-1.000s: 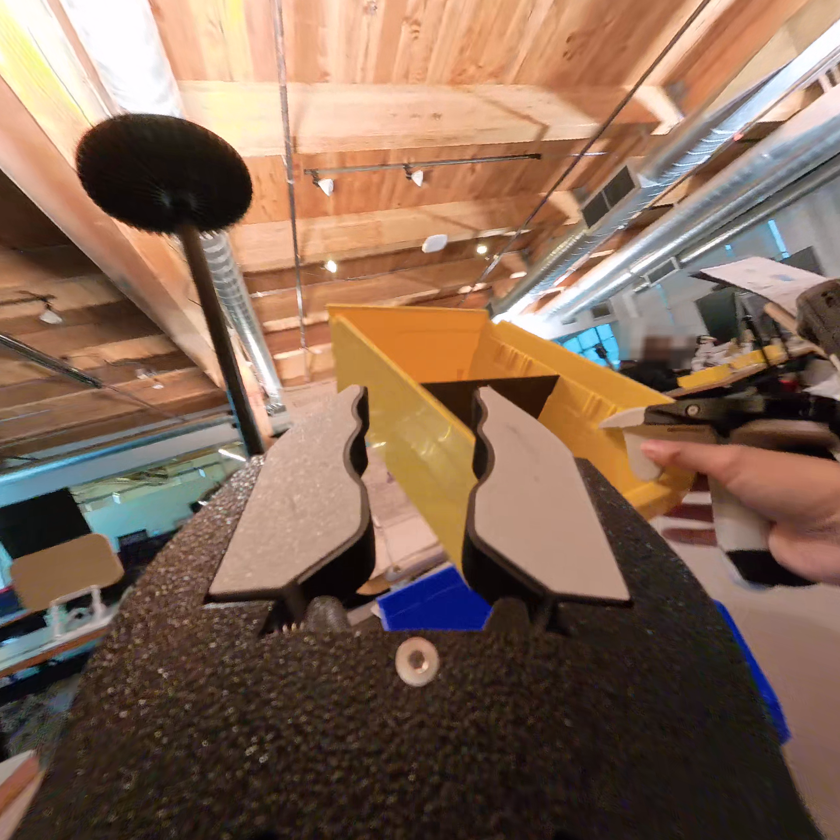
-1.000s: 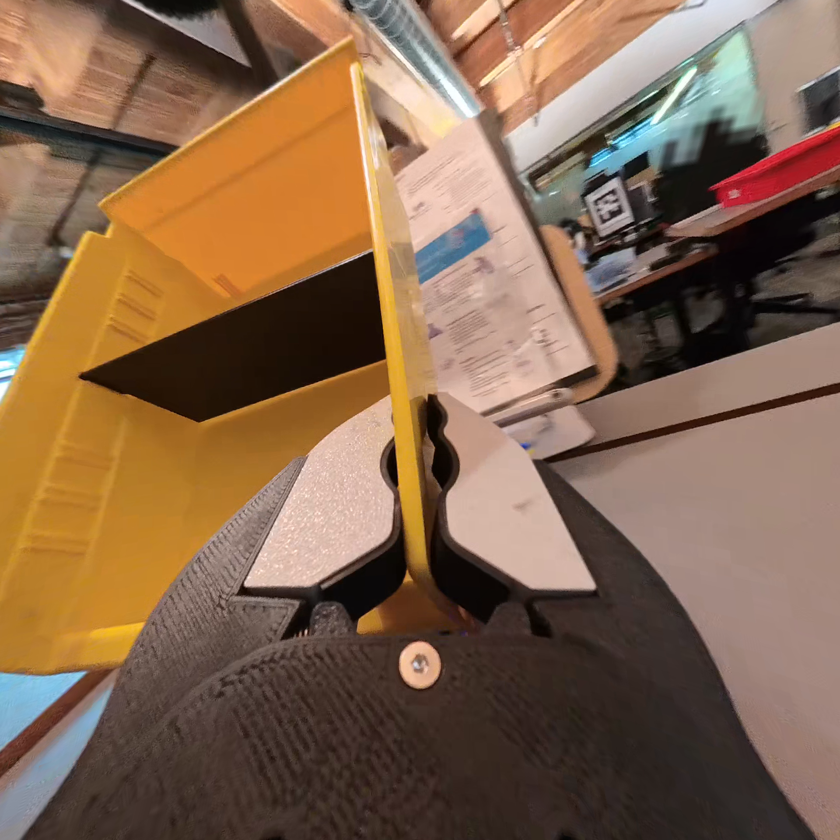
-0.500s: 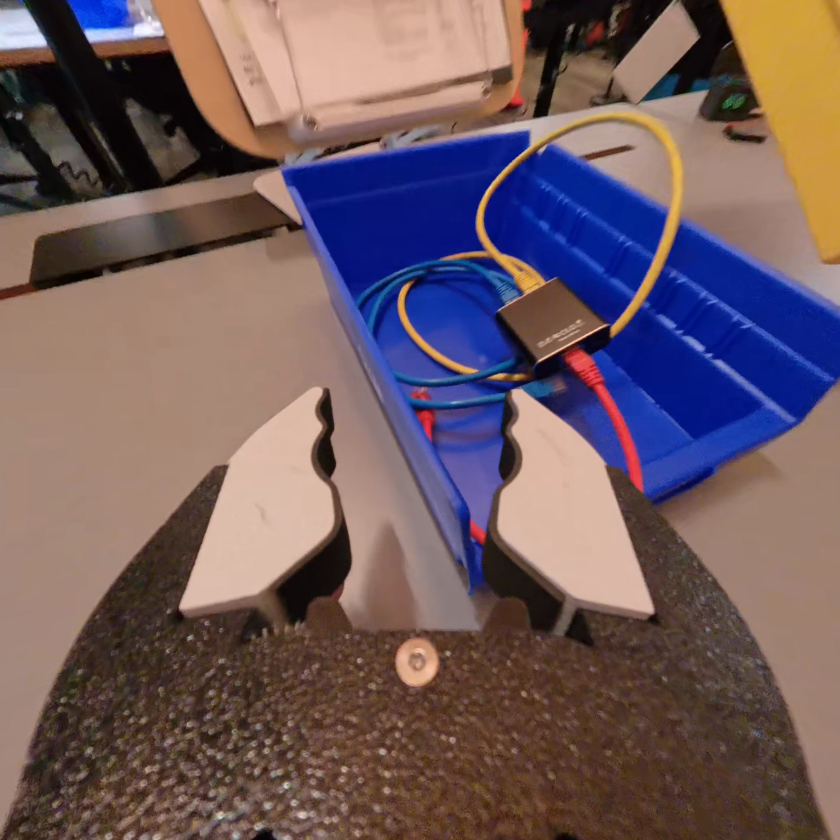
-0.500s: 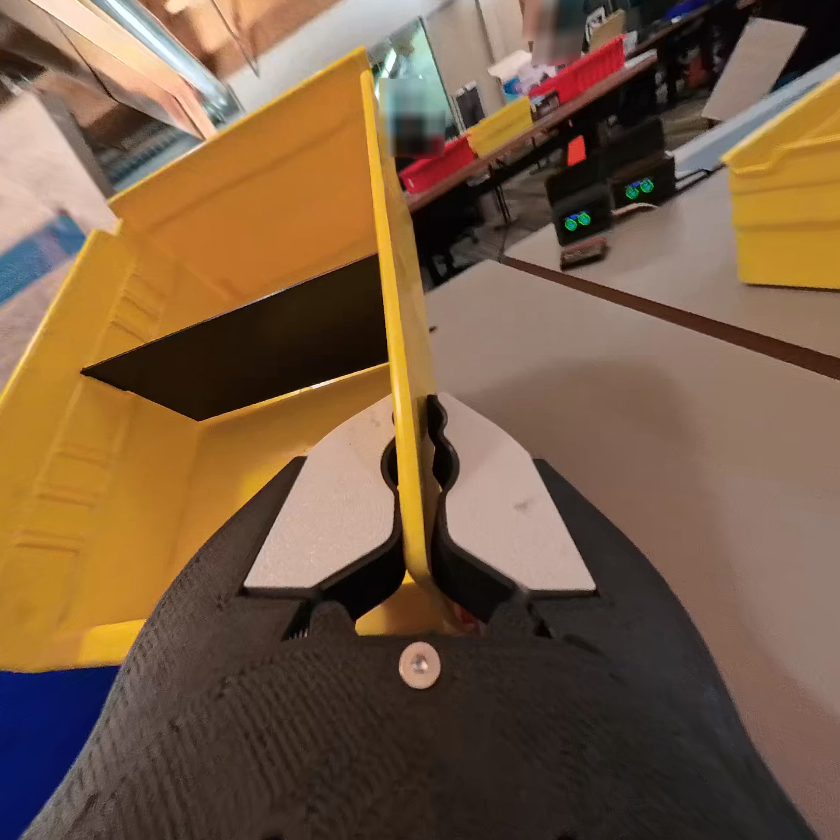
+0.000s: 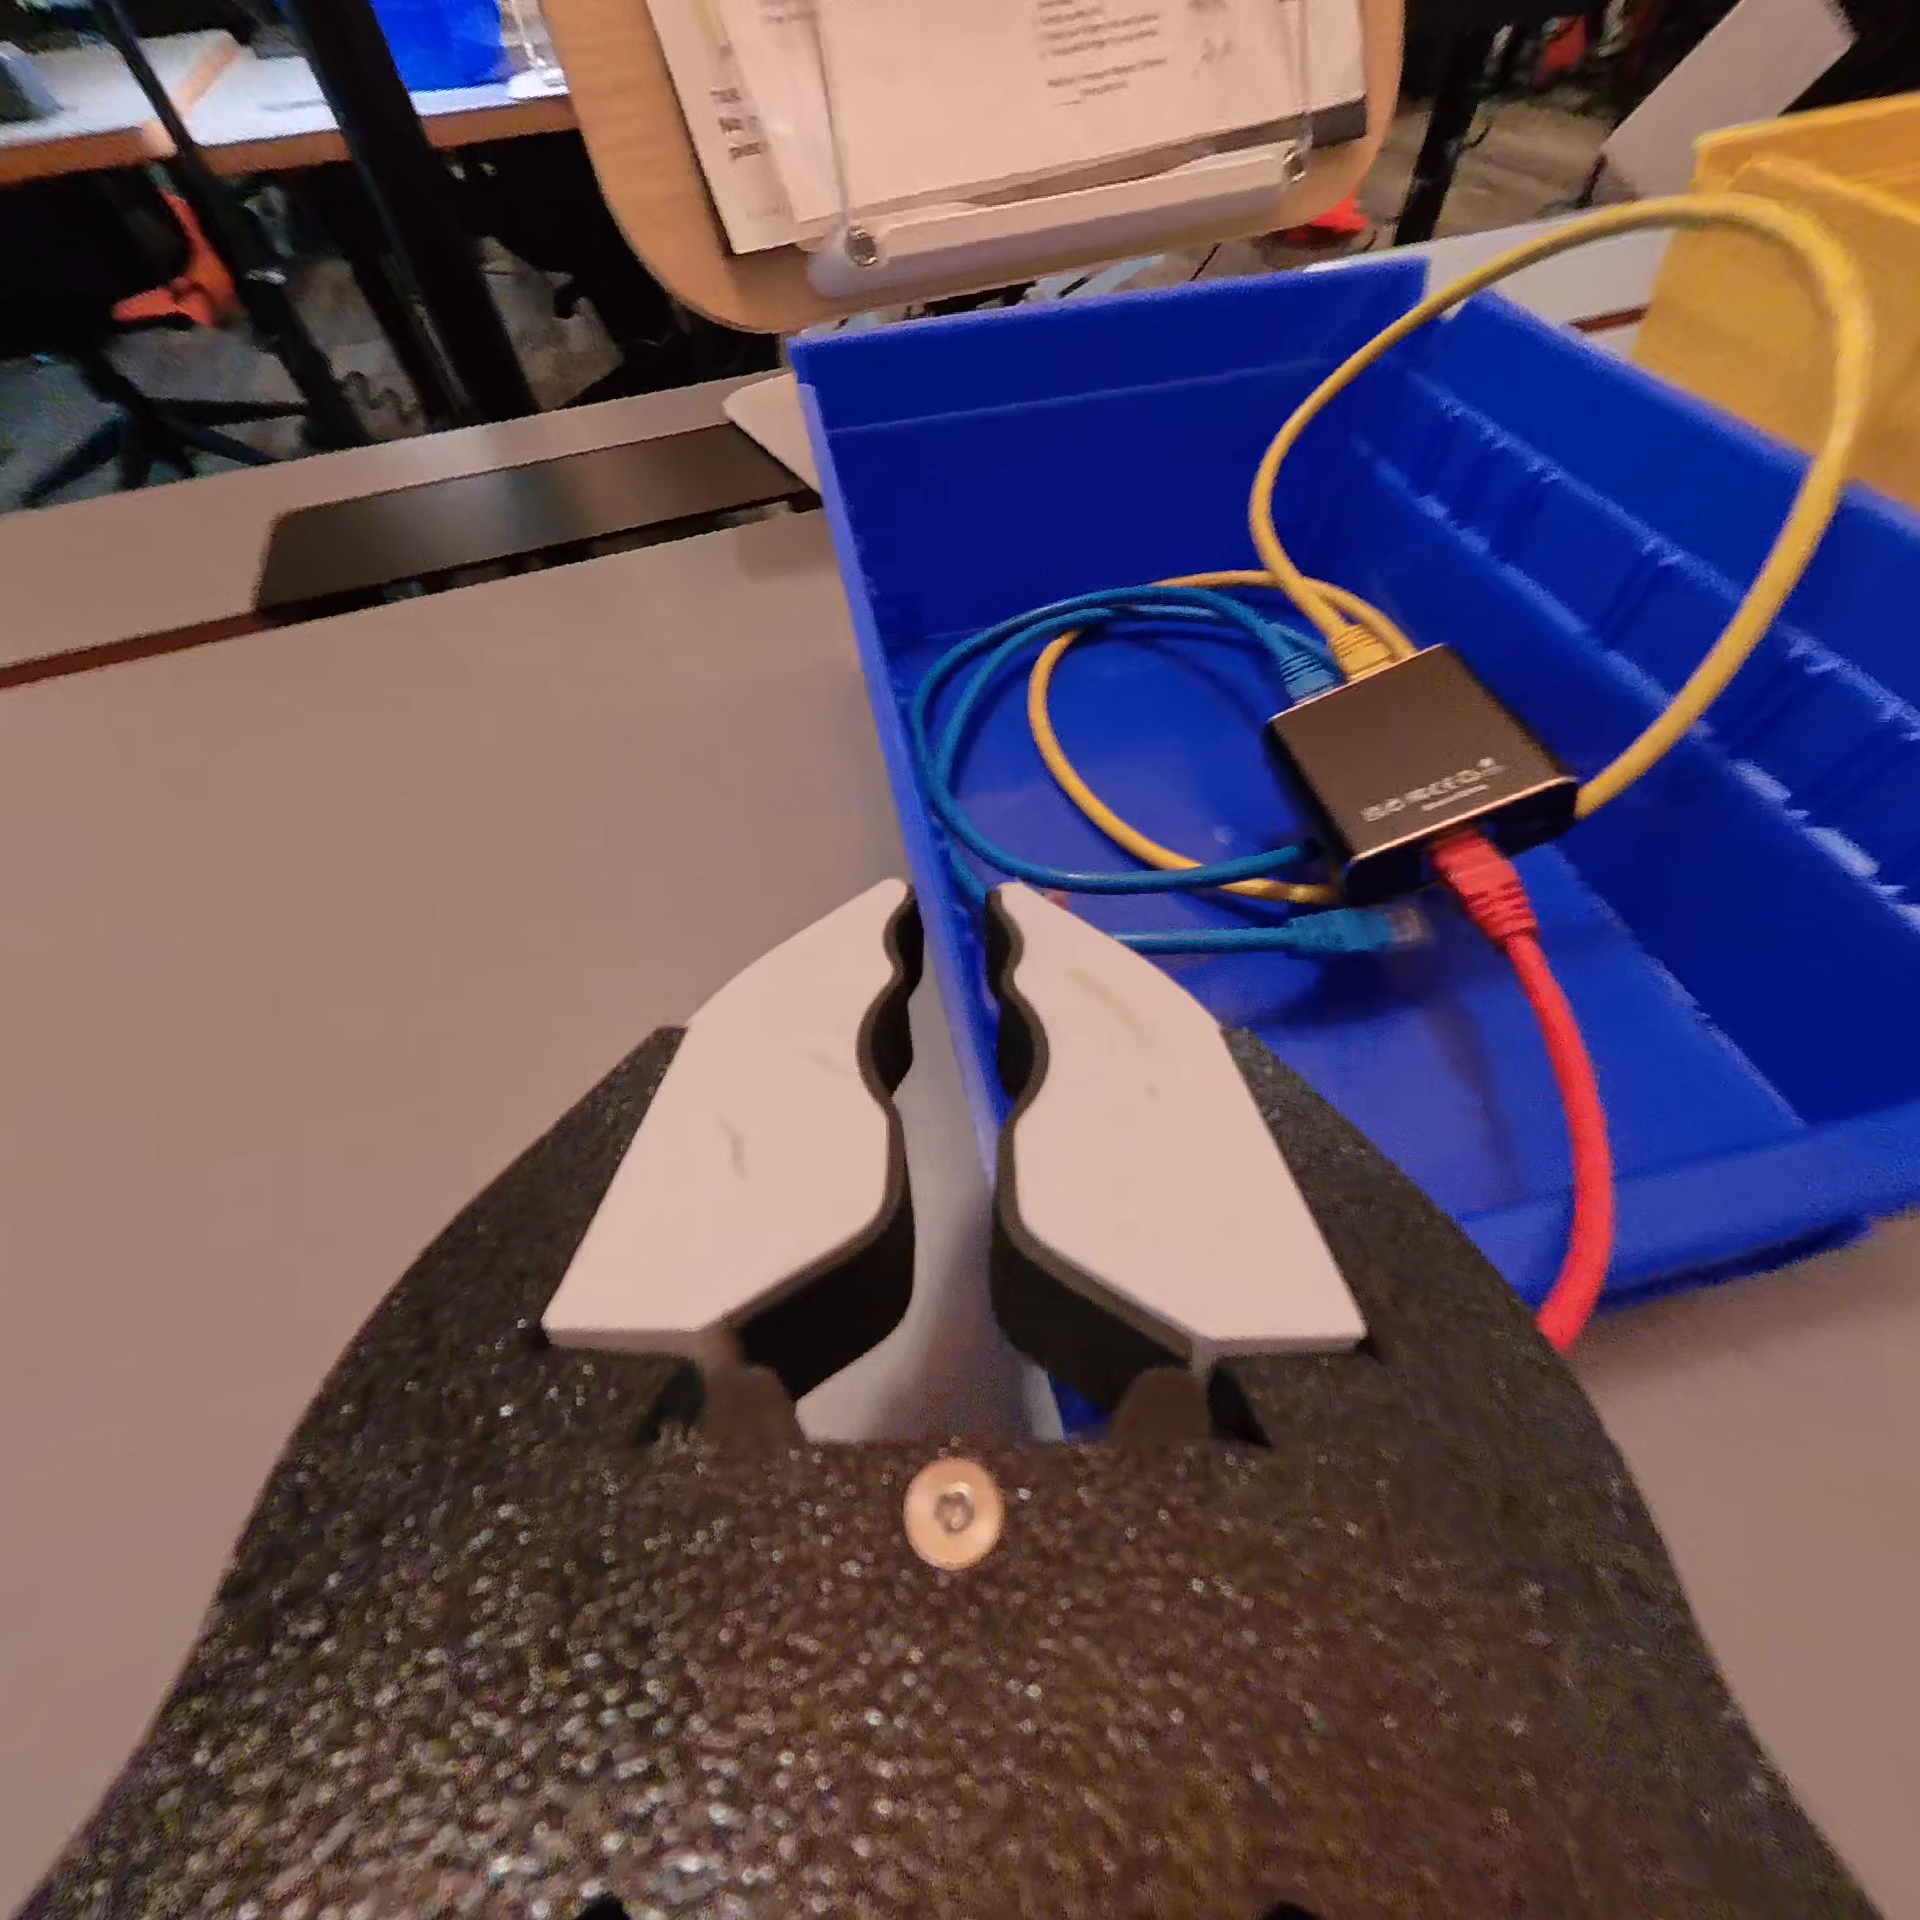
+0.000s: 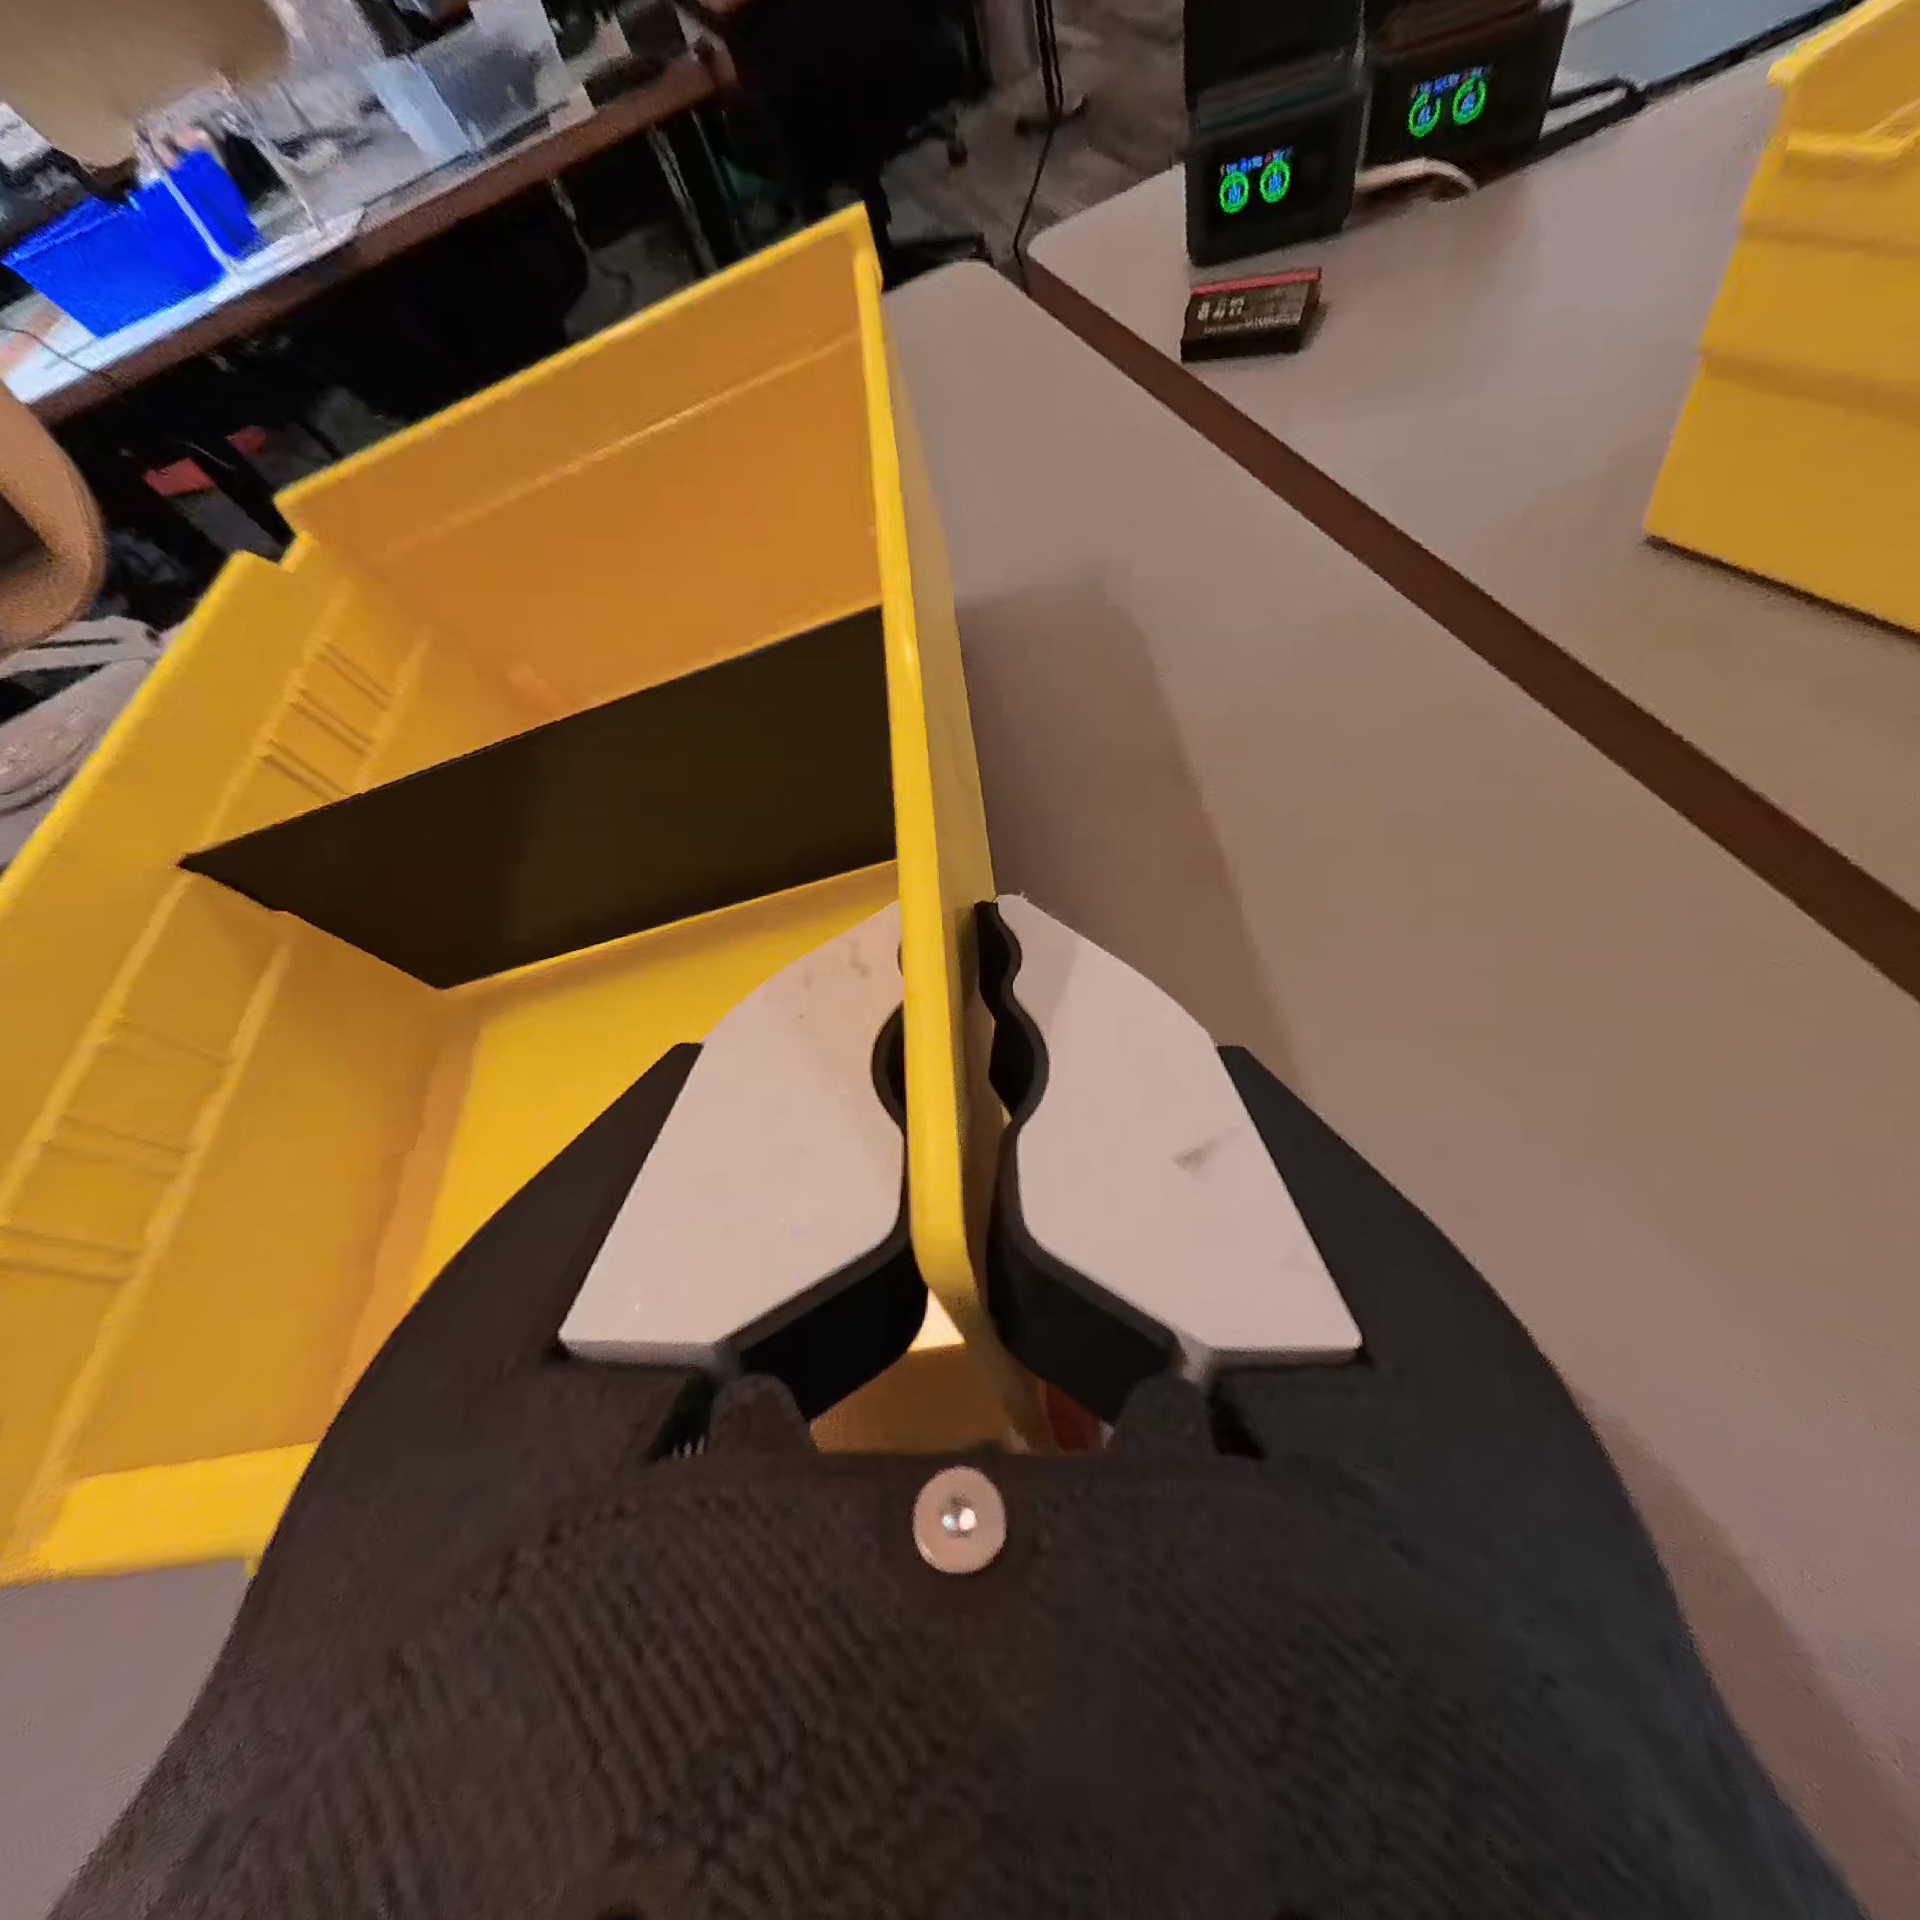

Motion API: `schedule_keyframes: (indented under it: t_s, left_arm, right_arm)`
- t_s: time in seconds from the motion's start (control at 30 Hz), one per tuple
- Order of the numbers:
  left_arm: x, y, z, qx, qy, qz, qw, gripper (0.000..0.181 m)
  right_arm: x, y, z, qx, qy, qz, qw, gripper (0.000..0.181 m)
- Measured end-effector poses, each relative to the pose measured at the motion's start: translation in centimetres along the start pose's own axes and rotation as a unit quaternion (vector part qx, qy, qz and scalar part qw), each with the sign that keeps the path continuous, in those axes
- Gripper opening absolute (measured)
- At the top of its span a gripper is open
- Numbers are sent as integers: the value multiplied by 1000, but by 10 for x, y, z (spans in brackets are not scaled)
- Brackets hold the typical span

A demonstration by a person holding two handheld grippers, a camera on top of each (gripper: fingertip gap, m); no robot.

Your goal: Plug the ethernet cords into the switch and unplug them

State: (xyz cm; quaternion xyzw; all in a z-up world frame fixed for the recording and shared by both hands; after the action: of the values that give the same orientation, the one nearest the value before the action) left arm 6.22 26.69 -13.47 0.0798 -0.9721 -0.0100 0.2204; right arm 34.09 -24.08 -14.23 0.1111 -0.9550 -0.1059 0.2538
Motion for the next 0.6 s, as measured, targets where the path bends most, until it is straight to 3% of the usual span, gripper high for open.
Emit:
schedule_keyframes:
  t_s: [0.1,0.37,0.47,0.6]
  left_arm:
    - [2,13,2,-24,0,-37,999,6]
    - [23,88,16,22,4,-32,999,6]
    - [40,129,27,74,-4,-37,997,4]
    - [60,176,41,104,-15,-62,992,3]
  right_arm:
    - [-14,-8,3,-28,4,-5,1000,8]
    - [-36,-19,-5,-17,-23,-14,999,10]
    - [-37,-21,-10,-33,7,-92,995,36]
    - [-6,-30,-27,30,-18,-56,998,70]
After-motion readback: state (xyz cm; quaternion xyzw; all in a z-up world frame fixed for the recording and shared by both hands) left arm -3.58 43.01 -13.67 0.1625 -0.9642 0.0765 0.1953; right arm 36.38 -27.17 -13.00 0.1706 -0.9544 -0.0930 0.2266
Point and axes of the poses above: each gripper's, where its closed fingertips meet, x back along the fingers, z out of its underside, y = z × x across the jaws, the point moved 9 cm from there along x, back along the fingers, and after that the axes turned 3 degrees about y, right-handed, at the moved point
